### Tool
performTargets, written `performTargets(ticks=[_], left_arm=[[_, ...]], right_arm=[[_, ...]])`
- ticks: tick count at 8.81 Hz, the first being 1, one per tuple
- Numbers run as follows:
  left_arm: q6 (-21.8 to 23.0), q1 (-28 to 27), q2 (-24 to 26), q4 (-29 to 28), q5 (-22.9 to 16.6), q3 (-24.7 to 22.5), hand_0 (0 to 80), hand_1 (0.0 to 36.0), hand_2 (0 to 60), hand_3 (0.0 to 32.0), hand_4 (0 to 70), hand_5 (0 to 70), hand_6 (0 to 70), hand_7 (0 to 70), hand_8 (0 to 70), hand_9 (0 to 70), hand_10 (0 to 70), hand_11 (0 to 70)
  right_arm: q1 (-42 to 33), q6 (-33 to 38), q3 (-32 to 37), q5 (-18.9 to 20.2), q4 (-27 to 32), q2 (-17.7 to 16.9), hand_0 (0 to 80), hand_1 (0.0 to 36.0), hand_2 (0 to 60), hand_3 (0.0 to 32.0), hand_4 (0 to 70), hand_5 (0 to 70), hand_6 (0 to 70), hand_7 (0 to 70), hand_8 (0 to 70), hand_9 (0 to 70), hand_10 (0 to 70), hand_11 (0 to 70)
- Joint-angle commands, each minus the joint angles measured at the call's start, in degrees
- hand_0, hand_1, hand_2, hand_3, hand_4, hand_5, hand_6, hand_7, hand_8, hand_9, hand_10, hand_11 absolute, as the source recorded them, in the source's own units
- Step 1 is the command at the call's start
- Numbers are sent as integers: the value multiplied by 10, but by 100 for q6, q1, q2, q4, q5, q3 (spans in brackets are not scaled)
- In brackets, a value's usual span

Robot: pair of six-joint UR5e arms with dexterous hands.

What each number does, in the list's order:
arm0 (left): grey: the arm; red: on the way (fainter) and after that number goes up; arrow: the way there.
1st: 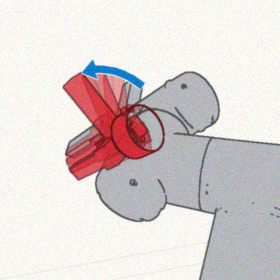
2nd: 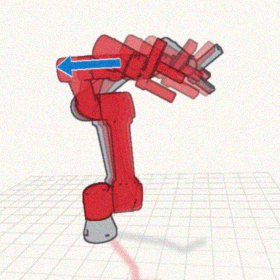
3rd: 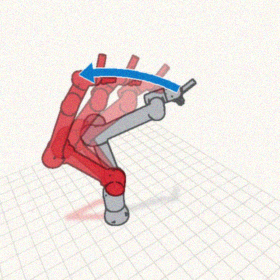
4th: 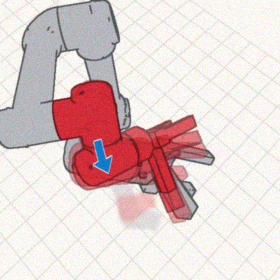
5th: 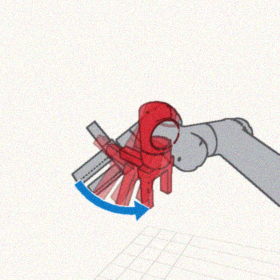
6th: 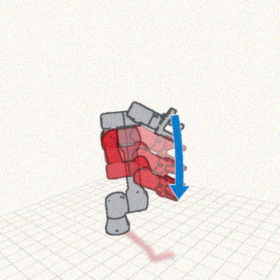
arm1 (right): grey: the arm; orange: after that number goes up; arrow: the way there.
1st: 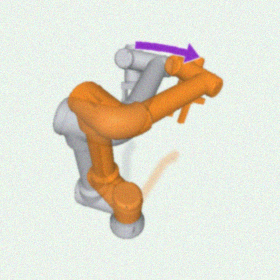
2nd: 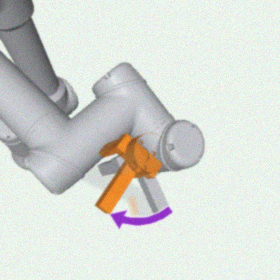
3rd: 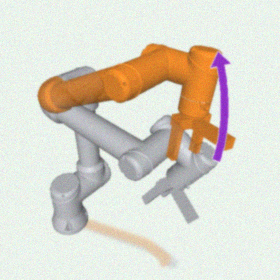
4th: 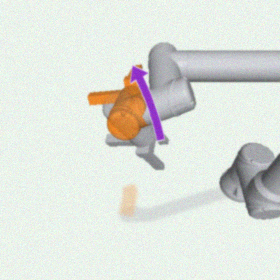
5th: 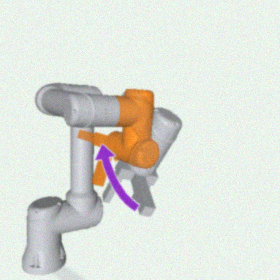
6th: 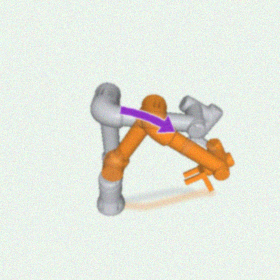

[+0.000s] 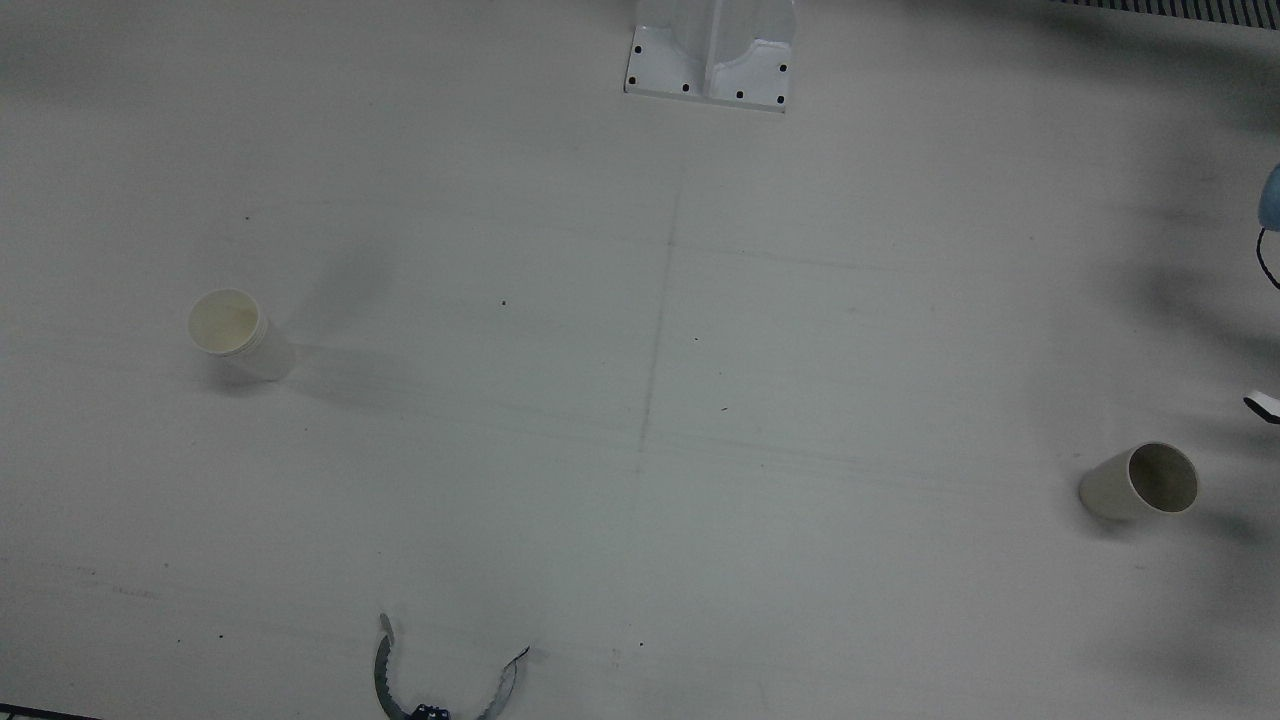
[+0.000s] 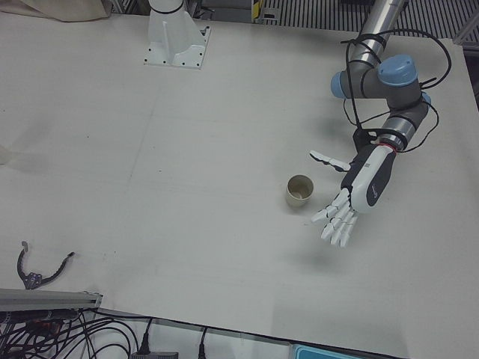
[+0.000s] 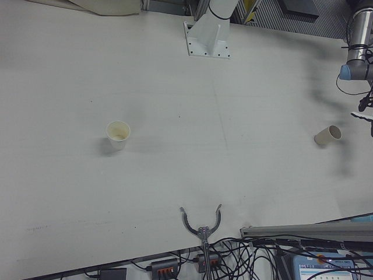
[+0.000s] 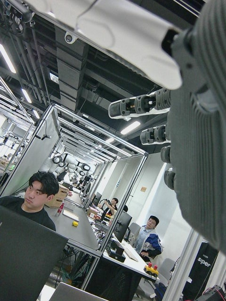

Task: Pour water
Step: 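Move the left hand down toward the beige paper cup near it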

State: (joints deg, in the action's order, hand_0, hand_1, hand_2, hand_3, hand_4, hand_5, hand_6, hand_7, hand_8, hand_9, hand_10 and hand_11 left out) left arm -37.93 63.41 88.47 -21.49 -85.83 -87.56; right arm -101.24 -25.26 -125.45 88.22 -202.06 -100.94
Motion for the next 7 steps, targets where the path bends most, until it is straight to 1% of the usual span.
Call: performTargets(ticks=[1,2,3,4,5,6,7], left_arm=[[582,-215,258,-530,259,722,497,133,71,134,77,125,0,68,18,33,0,0],[620,-415,249,-671,268,827,496,123,38,134,78,124,0,70,17,32,0,0],[646,-417,258,-1020,329,1159,500,125,34,130,80,131,0,74,14,30,0,0],[577,-417,249,-1346,338,1397,495,123,49,130,81,127,0,73,13,29,0,0],[507,-408,188,-1784,399,1461,497,130,70,130,82,123,0,73,12,27,0,0],[315,-417,31,-2084,391,1444,489,126,86,134,81,114,0,71,12,26,0,0],[121,-417,21,-2252,357,1452,492,140,119,142,77,105,0,66,9,21,0,0]], right_arm=[[87,-199,47,29,0,13,460,55,0,0,144,128,66,146,3,15,0,0],[122,-207,64,46,0,5,461,55,0,0,155,133,75,162,5,18,0,0],[227,-225,239,29,0,48,462,55,0,0,155,131,73,160,4,18,0,0],[289,-251,319,29,0,49,460,55,0,0,150,127,70,151,4,16,0,0],[324,-251,320,38,0,57,460,55,0,0,151,128,72,155,4,17,0,0],[342,-251,398,38,0,57,460,55,0,0,148,128,70,151,4,16,0,0],[394,-269,451,38,0,66,460,55,0,0,148,129,70,153,4,16,0,0]])
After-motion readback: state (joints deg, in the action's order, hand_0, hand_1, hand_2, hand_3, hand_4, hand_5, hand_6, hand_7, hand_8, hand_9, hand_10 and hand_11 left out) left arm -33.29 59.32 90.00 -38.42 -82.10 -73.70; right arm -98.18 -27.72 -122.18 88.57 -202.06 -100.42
